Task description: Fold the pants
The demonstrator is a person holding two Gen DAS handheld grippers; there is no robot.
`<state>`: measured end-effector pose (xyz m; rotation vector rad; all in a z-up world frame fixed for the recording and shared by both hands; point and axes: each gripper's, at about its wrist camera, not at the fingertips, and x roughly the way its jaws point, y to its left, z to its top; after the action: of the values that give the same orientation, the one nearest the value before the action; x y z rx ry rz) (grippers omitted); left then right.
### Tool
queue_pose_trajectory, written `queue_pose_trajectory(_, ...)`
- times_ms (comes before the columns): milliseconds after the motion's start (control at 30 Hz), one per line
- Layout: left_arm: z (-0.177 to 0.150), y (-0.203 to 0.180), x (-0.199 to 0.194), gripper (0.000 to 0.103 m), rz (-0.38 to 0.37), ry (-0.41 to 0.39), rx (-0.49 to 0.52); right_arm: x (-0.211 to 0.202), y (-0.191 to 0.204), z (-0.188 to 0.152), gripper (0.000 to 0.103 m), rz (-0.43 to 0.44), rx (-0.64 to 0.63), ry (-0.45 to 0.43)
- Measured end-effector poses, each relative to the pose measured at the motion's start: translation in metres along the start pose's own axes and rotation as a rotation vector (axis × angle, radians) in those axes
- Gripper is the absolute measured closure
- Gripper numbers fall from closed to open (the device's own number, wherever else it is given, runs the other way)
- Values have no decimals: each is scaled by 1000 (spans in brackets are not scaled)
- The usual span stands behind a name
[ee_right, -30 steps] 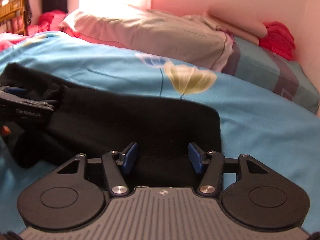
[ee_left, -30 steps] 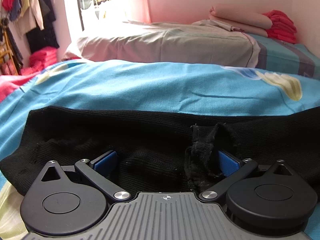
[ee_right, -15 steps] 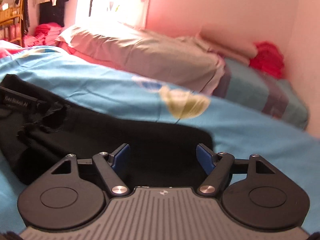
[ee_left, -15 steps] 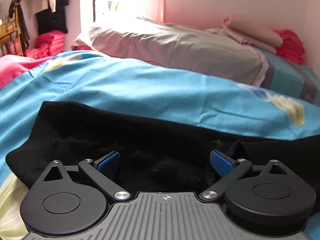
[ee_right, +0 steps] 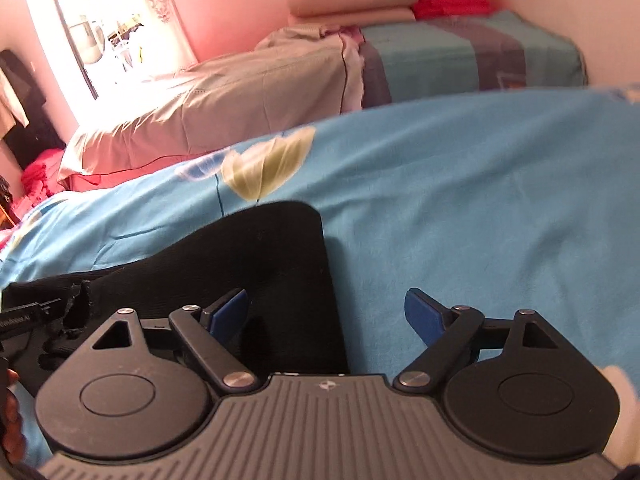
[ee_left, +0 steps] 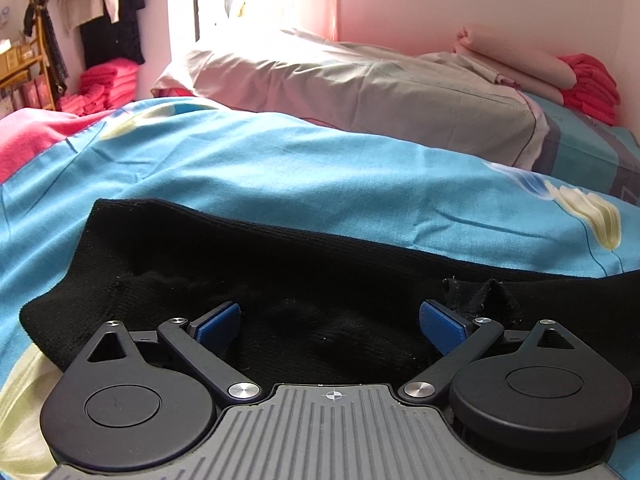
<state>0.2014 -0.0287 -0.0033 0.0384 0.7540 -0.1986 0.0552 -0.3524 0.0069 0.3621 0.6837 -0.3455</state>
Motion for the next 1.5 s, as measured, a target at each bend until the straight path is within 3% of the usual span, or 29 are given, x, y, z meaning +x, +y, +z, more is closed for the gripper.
queue_pose_trajectory(133,7,14,-9,0,-31,16,-50,-26,38,-8,15,-50,-170,-100)
queue_pose_trajectory(267,24,54,-34,0,-34,-10,-144,-50,100,-28,14,-42,-405,-189)
queue_pose_trajectory(400,40,123,-68,0,107,-89,-268,-63,177,-59,13,57,-635,-227)
queue_pose_trajectory(500,41,180,-87,0,295,-140,-380,-68,242,-92,13,149,-809,-243)
queue_pose_trajectory(633,35,239,-88,0,500,-123,-530,-59,326,-136,14,210,-1006,-284)
queue_pose_trajectory(700,29,257,-88,0,532,-121,-601,-49,363,-155,15,204,-1084,-312)
queue_pose_trajectory(867,24,270,-86,0,493,-123,-673,-15,428,-184,15,157,-1234,-330)
queue_pose_trajectory(967,24,268,-86,0,474,-124,-658,9,445,-174,21,132,-1213,-330)
queue_pose_trajectory(1033,21,270,-88,0,469,-125,-677,25,445,-152,39,174,-1136,-222)
queue_pose_trajectory(1067,20,272,-89,0,458,-127,-685,28,440,-137,57,245,-1069,-148)
queue_pose_trajectory(1133,18,276,-92,0,446,-136,-706,27,428,-111,72,287,-960,-101)
queue_pose_trajectory(1200,17,273,-100,0,434,-159,-714,17,414,-81,72,332,-853,-81)
queue_pose_trajectory(1300,25,254,-112,0,421,-195,-650,3,390,-22,73,410,-655,-4)
queue_pose_trajectory(1433,16,198,-134,0,372,-234,-467,-9,348,32,74,480,-496,49)
queue_pose_trajectory(1500,-3,157,-141,0,279,-227,-361,-16,322,43,74,506,-419,63)
